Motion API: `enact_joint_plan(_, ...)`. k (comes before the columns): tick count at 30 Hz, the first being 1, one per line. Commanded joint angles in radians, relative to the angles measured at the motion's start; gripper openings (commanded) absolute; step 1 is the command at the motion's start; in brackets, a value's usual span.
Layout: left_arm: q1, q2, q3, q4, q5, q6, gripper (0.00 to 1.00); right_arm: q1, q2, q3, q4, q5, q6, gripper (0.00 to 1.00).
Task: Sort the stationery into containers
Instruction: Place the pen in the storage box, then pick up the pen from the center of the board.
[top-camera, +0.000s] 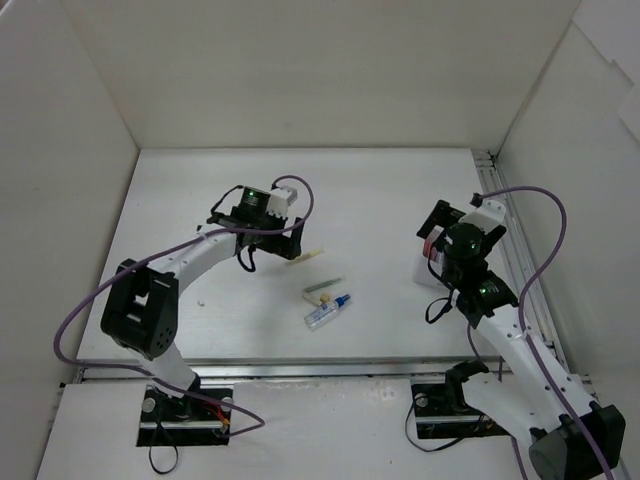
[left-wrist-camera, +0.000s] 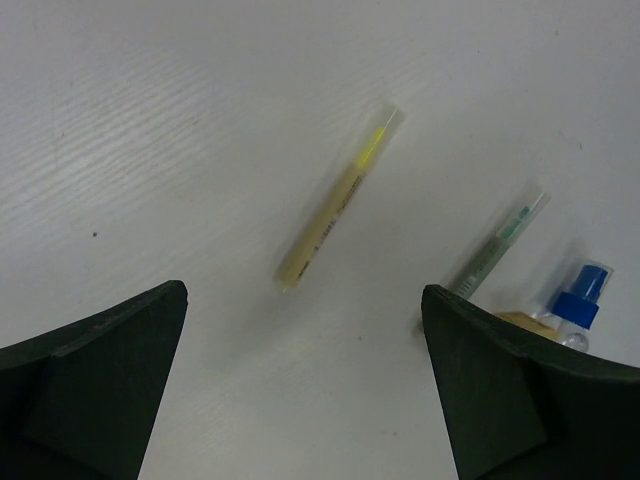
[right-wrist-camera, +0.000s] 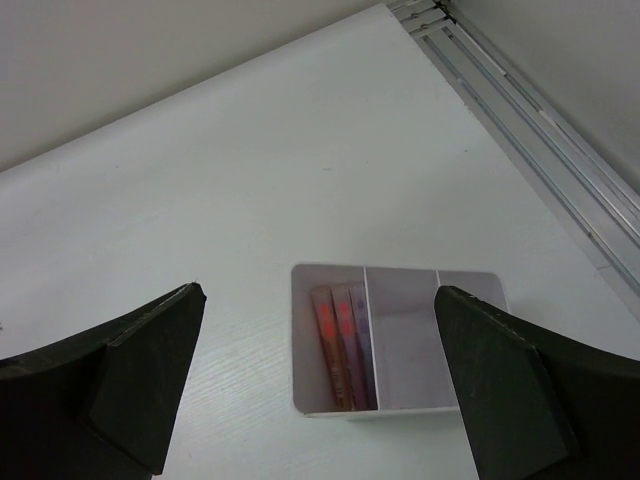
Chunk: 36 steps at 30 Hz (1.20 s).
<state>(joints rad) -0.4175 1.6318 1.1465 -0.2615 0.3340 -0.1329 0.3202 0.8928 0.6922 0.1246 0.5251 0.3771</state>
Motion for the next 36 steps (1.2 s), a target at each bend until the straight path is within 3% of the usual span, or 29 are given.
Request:
enact_joint_plan(1,-0.061,0.054,0.137,-0.042,-0.042,0.085,0.99,-0.009,-0.034,0.052,-0.014,-0.051,0.014,0.98)
enact_joint_plan(5,-0.092,0.167,0.208,-0.106,-0.085,0.174,0.95,-0.01,-0.06,0.055,-0.039,-0.073,0.014,0.98)
enact_joint_plan(15,-0.101,0.304,0.288,-0.173,-0.116,0.174,0.78,-0.01,-0.081,0.043,-0.065,-0.079,0.025,0.98)
enact_joint_plan(27,-0.101,0.356,0.315,-0.176,-0.115,0.156,0.3,-0.013,-0.152,0.023,-0.074,-0.109,0.042,0.98)
enact_joint_plan(28,-0.101,0.355,0.312,-0.173,-0.118,0.154,0.19,-0.013,-0.164,0.02,-0.074,-0.114,0.042,0.98)
enact_joint_plan(31,-0.101,0.332,0.309,-0.167,-0.139,0.153,0.0,-0.01,-0.164,0.026,-0.08,-0.166,0.048,0.98)
enact_joint_plan(36,-0.101,0.281,0.318,-0.157,-0.158,0.153,0.0,-0.01,-0.108,0.047,-0.086,-0.339,0.068,0.98)
